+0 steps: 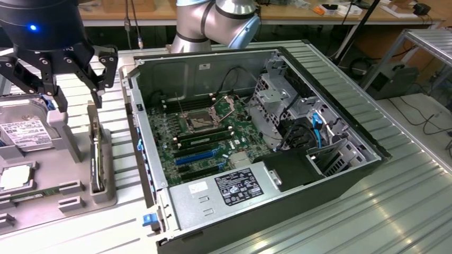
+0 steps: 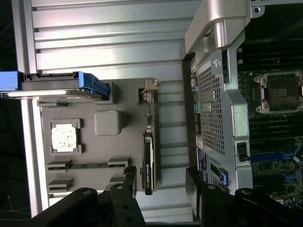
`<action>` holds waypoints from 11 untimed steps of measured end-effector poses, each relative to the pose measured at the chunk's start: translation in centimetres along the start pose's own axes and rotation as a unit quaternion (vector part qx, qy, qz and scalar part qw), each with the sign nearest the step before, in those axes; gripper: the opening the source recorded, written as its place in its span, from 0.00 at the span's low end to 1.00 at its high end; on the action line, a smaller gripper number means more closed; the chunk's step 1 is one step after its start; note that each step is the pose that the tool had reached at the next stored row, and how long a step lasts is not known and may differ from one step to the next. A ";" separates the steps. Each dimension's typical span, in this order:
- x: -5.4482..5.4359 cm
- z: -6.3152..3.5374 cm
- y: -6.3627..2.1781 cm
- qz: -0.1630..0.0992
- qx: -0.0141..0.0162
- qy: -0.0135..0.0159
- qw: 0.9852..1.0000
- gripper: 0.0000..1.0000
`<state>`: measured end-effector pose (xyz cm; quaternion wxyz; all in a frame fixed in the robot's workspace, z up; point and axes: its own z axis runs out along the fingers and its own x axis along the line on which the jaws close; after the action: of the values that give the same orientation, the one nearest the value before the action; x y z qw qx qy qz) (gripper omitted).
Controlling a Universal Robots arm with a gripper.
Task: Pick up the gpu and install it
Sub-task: 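Pick up the gpu and move the gpu toward the slot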
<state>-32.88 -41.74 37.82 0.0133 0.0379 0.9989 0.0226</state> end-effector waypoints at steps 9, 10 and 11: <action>0.0 0.31 -0.01 0.000 0.000 0.000 1.000 0.54; 0.0 0.42 -0.02 0.000 0.000 0.000 1.000 0.54; 0.0 0.59 -0.03 0.000 0.000 0.000 1.000 0.54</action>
<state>-32.88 -41.74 37.24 0.0133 0.0379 0.9989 0.0226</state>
